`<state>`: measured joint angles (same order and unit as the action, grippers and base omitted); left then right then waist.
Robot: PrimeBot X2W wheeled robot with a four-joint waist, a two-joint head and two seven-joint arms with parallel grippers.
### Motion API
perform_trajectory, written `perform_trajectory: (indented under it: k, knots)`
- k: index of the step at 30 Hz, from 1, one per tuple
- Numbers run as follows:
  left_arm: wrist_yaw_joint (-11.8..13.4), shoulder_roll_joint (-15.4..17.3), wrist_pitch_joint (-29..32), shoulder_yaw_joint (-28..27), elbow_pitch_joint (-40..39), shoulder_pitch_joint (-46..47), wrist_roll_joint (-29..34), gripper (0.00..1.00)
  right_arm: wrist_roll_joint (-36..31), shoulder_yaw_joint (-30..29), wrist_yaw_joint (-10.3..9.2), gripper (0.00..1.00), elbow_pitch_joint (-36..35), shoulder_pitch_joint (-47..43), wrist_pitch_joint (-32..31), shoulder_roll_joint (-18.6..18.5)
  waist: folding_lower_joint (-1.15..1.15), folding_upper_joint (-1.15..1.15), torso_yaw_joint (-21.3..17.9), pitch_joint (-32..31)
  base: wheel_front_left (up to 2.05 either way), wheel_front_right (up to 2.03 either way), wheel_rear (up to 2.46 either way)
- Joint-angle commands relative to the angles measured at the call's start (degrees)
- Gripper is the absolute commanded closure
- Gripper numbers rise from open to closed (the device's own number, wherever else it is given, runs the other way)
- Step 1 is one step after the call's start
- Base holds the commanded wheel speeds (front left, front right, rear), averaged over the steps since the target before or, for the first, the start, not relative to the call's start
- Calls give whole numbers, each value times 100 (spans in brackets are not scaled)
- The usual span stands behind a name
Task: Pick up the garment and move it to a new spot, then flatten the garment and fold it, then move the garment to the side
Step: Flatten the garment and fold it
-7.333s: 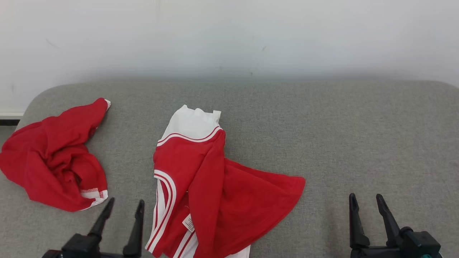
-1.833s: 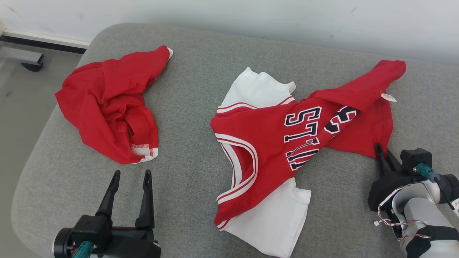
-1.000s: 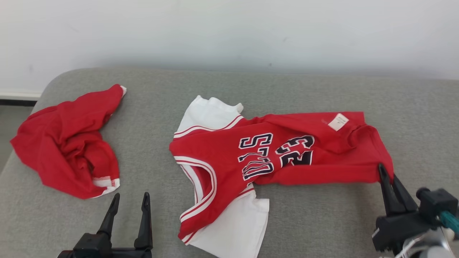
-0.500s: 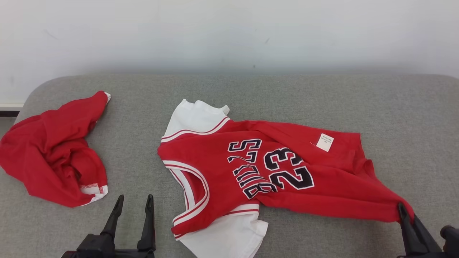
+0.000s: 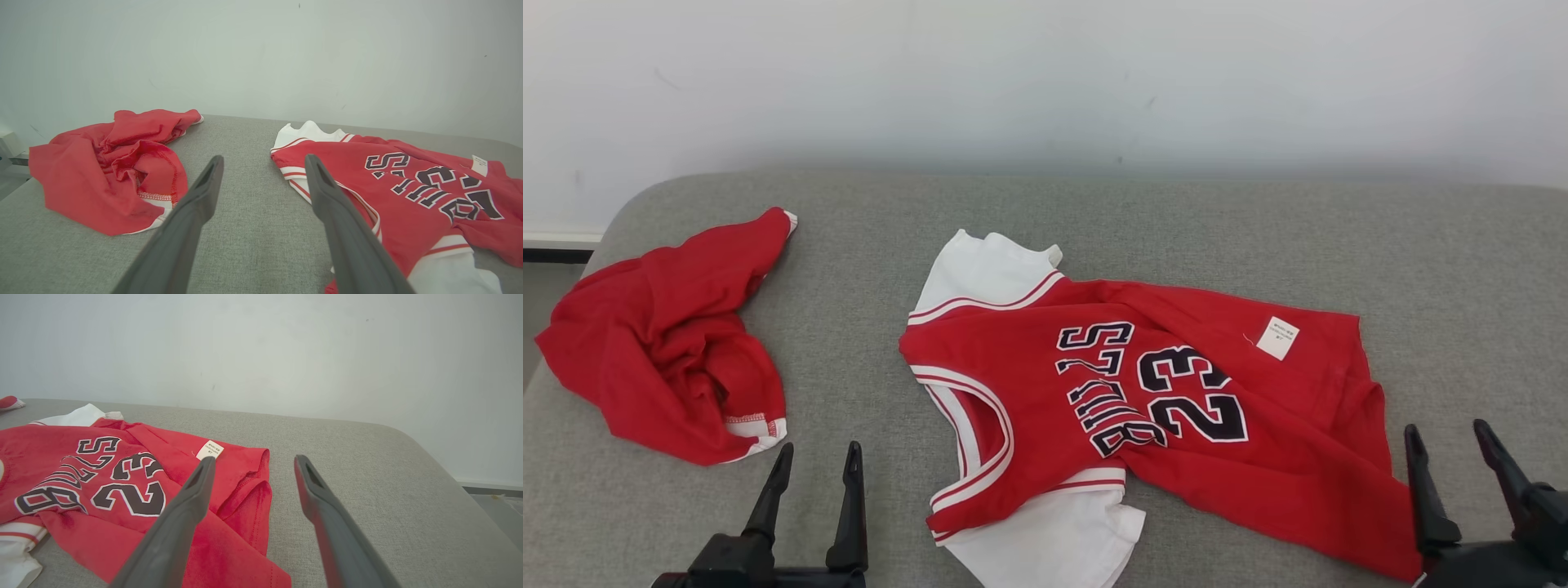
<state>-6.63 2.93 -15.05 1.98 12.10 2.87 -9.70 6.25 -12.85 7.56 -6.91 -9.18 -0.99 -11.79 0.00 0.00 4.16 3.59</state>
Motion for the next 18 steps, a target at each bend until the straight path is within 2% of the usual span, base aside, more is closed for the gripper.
perform_trajectory:
  k: [1, 12, 17, 18]
  knots:
    - [-30, -5, -19, -23, -23, -41, 57, 0, -34, 82, -16, 0, 188, 158, 37, -59, 0, 0, 41, -4, 0, 0, 0]
    - [-35, -4, -19, -45, -44, 84, 106, 0, 67, 434, -16, 0, 2095, 1457, 315, -476, 0, 0, 321, 145, 0, 0, 0]
    - [-45, -5, -19, -12, -46, 131, 76, 0, 102, 534, -16, 0, 3124, 1963, 476, -550, 0, 0, 466, 270, 0, 0, 0]
    - [-45, -5, -19, -12, -46, 131, 76, 0, 102, 534, -16, 0, 3124, 1963, 476, -550, 0, 0, 466, 270, 0, 0, 0]
